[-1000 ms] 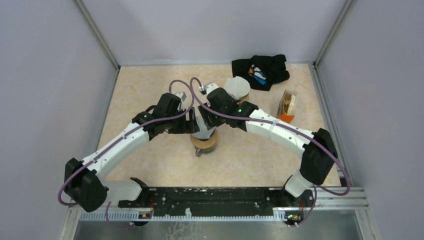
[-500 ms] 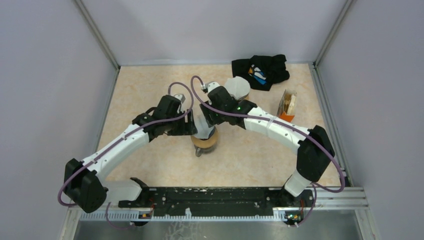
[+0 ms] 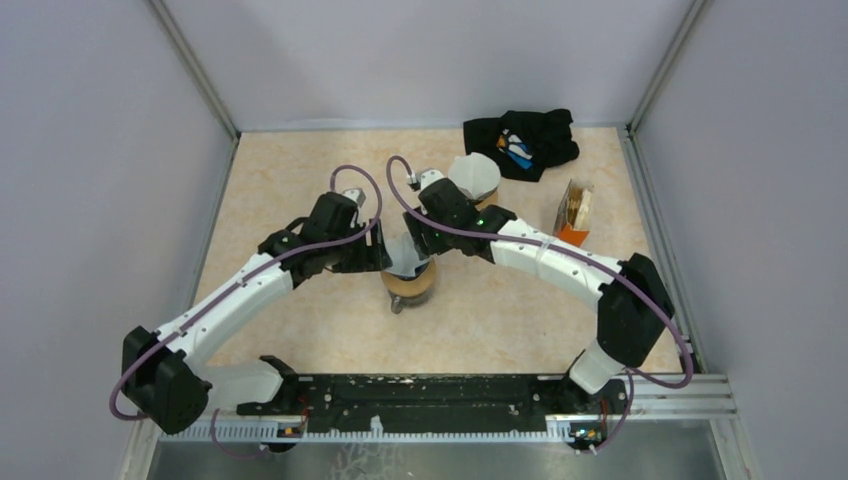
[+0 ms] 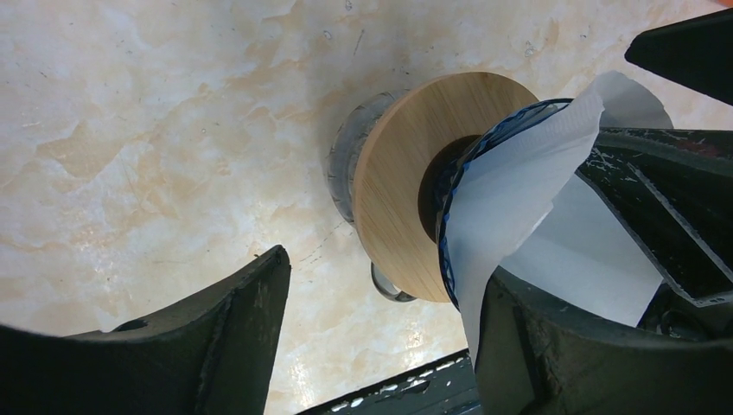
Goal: Place the coffee filter in the dripper
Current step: Adjust the coffee filter in the coffee dripper.
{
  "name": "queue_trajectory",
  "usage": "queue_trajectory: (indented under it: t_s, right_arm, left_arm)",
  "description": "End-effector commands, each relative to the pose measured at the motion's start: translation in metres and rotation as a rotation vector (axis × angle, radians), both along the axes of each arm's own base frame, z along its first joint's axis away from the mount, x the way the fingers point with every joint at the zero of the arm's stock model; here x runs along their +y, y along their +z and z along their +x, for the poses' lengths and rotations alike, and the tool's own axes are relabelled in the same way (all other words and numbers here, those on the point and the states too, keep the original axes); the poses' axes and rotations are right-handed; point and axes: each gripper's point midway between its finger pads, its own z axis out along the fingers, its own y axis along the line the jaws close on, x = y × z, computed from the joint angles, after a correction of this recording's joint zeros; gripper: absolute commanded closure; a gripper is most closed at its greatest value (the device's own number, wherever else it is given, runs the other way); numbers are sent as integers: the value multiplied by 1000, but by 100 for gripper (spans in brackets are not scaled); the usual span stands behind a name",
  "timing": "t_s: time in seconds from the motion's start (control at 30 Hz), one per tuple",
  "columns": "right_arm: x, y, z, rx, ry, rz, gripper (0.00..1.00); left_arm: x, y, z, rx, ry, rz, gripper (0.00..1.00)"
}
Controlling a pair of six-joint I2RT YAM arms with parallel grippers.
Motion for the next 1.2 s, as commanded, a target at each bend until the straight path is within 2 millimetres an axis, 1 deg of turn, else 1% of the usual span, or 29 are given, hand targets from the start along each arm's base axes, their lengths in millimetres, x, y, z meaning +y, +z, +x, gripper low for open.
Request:
queue_trajectory:
  t_s: [0.0, 0.1, 0.23, 0.33, 0.47, 0.63, 0.77, 0.9, 1.0, 1.17]
  right_arm:
    - [-5, 23, 5, -58, -30, 44, 39]
    - [-3, 26, 4, -59, -19, 55, 38]
    - [-1, 34, 5, -67, -8, 68, 38]
    - [0, 38, 5, -73, -2, 74, 38]
    - [1, 42, 4, -76, 5, 81, 38]
    - [5, 51, 0, -74, 30, 104, 38]
    - [6, 54, -4, -60, 49, 117, 37]
    - [9, 57, -12, -40, 81, 136, 33]
    - [11, 57, -18, -22, 110, 143, 30]
    - [8, 47, -25, 16, 134, 115, 27]
  left_arm:
    - [9, -4, -8, 18, 11, 22, 23]
    - [2, 2, -7, 5, -8, -14, 20]
    - [-10, 17, -4, -25, -42, -73, 17]
    - [-17, 28, -1, -50, -64, -103, 16]
    - [-22, 36, 2, -70, -78, -126, 15]
    - [-24, 33, 5, -68, -78, -122, 15]
    - [-23, 27, 8, -59, -72, -102, 15]
    - [-18, 19, 9, -48, -62, -68, 15]
    - [-15, 16, 9, -45, -56, -48, 15]
    - [-12, 11, 9, -38, -48, -28, 16]
